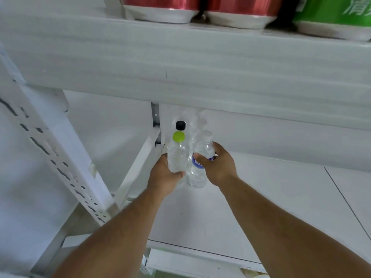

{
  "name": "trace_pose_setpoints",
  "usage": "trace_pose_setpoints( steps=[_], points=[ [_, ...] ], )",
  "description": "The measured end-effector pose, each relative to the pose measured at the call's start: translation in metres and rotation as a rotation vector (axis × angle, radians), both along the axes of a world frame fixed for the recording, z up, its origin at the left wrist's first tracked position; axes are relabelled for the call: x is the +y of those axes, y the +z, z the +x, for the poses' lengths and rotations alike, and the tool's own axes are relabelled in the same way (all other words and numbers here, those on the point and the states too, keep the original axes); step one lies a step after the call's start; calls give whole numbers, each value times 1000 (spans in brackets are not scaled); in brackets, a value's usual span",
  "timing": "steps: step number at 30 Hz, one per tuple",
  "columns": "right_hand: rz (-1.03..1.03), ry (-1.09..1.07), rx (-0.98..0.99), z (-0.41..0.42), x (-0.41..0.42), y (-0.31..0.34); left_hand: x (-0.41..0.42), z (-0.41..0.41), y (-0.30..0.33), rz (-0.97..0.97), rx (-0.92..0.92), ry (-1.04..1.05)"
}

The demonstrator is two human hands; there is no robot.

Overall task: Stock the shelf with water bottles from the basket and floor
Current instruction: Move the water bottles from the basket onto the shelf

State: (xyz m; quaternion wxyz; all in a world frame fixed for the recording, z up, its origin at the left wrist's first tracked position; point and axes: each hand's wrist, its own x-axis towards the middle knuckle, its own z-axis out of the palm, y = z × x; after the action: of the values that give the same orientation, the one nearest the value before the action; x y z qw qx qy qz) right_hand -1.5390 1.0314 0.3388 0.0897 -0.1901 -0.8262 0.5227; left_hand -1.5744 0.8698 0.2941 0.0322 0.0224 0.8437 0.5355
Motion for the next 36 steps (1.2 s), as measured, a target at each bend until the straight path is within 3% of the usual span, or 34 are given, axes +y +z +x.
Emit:
trace_pose_setpoints(
  steps=[27,36],
  points=[
    [-54,43,7,-1,-8,-13,-5,-13,-14,-51,-12,-32],
    [-61,44,-105,5,-3,-30,-12,-7,-20,-50,-66,-62]
  ],
)
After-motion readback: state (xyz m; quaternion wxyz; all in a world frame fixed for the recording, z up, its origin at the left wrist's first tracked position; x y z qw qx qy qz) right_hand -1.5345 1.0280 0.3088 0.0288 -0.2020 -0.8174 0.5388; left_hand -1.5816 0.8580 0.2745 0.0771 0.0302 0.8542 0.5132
